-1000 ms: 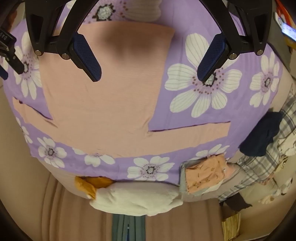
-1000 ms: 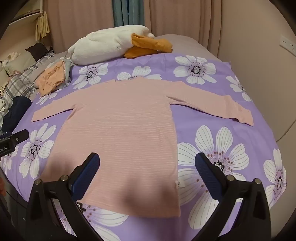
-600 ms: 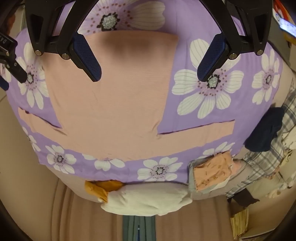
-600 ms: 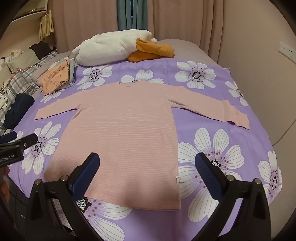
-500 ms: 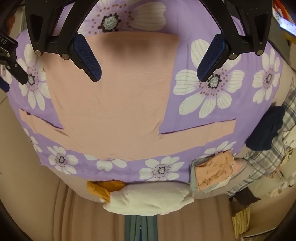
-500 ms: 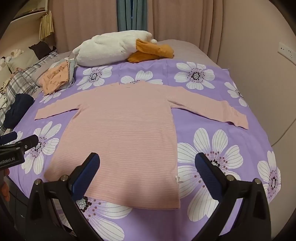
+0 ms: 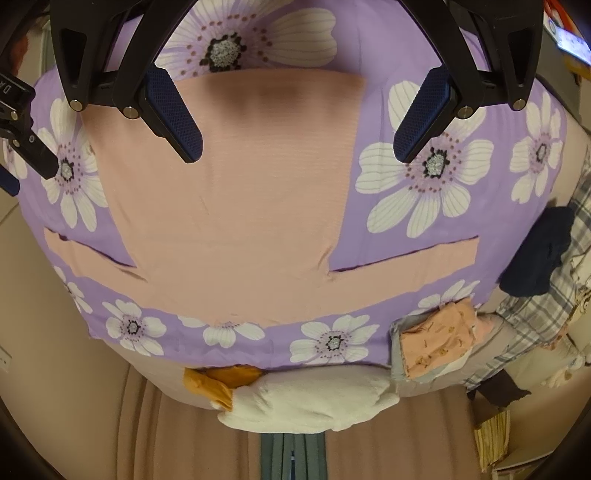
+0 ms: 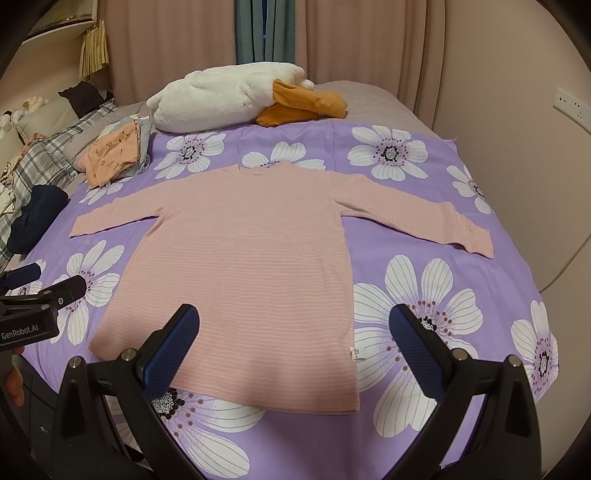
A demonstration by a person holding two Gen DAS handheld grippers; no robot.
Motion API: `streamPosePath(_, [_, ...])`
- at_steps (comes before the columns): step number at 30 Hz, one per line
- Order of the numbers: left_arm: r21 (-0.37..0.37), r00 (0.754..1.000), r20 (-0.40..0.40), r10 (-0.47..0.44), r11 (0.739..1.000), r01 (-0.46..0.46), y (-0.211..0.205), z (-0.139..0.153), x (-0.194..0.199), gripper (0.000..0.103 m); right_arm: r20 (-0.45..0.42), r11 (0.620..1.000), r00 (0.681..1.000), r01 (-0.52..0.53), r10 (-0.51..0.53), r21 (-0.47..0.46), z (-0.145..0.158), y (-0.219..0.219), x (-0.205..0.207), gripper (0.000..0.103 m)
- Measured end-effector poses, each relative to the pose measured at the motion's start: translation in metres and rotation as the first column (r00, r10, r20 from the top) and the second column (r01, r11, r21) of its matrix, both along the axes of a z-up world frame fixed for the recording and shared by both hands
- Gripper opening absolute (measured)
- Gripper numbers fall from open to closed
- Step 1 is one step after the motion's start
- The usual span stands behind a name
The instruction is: Fold small clothes
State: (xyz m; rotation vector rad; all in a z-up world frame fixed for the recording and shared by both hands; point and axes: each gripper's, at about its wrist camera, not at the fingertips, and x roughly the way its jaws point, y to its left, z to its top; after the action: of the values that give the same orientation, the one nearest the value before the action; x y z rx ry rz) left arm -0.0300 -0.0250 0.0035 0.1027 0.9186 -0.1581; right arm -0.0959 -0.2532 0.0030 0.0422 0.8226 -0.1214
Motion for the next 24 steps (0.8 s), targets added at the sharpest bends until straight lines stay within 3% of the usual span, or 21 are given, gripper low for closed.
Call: streamPosePath(24, [-0.006, 1.000, 0.002, -0.013, 1.000, 0.013, -0.0027, -0.0010, -0.0037, 0.102, 0.007, 1.000, 1.000, -0.002, 0.002, 0.000, 0.0037, 0.0015, -0.0033, 0.103])
